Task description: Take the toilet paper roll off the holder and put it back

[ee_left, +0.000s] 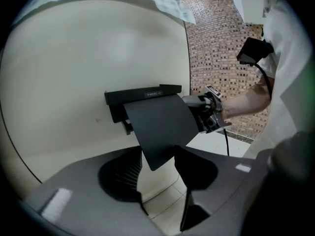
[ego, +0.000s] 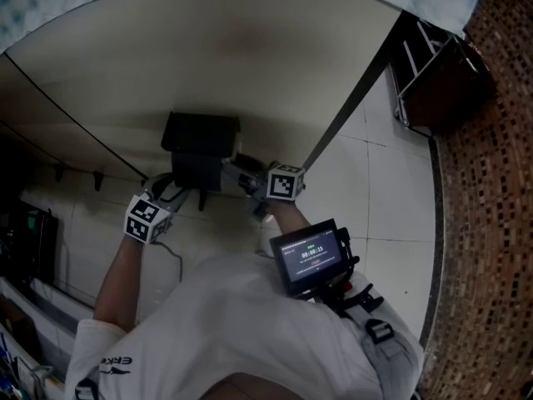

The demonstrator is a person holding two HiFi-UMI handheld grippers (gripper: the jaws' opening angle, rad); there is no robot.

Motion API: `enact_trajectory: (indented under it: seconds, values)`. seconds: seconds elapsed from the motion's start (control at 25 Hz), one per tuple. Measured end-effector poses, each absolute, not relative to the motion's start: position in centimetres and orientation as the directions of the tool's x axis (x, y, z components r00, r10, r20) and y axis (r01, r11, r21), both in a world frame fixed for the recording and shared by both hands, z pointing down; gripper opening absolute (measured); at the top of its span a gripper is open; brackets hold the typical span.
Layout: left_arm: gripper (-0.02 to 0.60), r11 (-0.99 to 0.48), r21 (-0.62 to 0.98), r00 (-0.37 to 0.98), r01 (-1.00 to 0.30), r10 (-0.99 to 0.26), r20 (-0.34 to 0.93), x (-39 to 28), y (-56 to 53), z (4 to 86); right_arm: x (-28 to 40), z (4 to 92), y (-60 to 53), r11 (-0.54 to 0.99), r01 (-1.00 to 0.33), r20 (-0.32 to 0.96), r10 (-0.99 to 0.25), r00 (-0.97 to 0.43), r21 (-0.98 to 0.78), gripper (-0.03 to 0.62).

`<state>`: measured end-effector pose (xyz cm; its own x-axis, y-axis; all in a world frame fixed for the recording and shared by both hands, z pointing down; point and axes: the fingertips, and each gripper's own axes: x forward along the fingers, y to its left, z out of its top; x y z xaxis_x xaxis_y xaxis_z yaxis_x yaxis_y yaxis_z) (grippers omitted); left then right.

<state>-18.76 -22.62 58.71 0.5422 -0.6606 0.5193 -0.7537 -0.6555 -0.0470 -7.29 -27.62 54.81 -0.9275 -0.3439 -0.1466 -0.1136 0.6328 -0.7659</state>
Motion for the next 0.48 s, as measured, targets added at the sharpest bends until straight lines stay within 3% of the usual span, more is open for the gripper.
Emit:
enact_trajectory:
  seconds: [0.28, 0.48]
  values:
    - [0.207, -0.659, -0.049, 0.551, -0.750, -0.664, 0.506, -18.6, -22.6, 58.6, -6.7, 53.9, -27.2, 0.648, -0.010, -0.232, -0.287, -0.929, -0.761, 0.257]
    - [0.207, -0.655, -0.047, 0.545, -0.754, -0.665, 0.511, -18.9, -22.7, 58.8, -5.7, 54.4, -27.5, 0.621, 0.000, -0.253, -0.319, -0.913, -0.783, 0.282]
